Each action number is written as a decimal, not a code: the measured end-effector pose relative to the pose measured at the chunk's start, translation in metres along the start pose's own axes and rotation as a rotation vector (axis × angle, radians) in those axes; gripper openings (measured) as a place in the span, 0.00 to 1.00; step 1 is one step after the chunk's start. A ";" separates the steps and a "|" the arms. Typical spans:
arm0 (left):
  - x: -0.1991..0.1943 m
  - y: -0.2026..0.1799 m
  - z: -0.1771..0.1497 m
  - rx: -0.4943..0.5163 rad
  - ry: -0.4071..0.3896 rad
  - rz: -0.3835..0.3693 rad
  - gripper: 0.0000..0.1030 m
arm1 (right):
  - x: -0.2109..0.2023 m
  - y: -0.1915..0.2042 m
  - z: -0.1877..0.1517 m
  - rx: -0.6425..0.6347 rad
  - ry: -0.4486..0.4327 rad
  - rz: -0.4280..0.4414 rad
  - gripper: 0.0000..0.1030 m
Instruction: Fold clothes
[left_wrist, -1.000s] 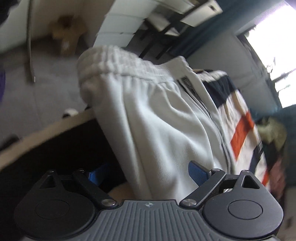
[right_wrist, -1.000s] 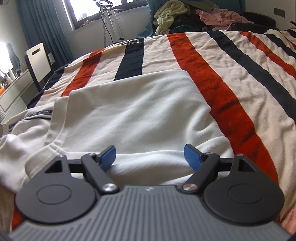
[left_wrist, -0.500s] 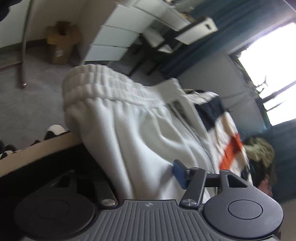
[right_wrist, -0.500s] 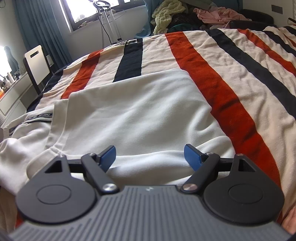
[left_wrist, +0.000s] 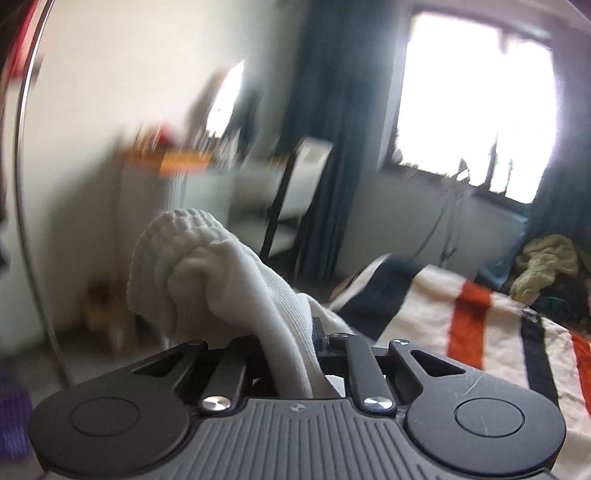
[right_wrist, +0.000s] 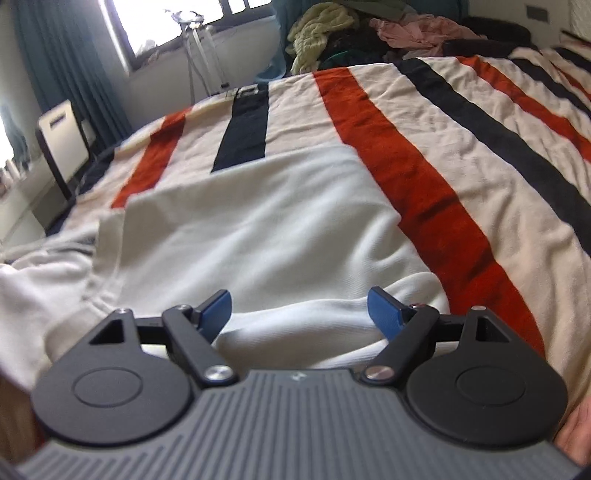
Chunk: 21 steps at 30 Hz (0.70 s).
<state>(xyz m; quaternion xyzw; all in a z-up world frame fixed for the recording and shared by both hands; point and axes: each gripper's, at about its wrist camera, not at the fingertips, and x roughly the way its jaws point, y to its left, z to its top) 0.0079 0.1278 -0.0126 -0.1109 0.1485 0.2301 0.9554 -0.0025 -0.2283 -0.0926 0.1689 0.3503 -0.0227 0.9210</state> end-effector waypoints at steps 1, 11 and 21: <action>-0.010 -0.014 0.003 0.036 -0.051 -0.012 0.13 | -0.003 -0.005 0.001 0.028 -0.005 0.010 0.80; -0.068 -0.177 -0.046 0.261 -0.236 -0.267 0.12 | -0.044 -0.046 0.022 0.226 -0.128 0.069 0.80; -0.082 -0.308 -0.145 0.481 -0.182 -0.498 0.12 | -0.052 -0.124 0.030 0.512 -0.184 0.012 0.82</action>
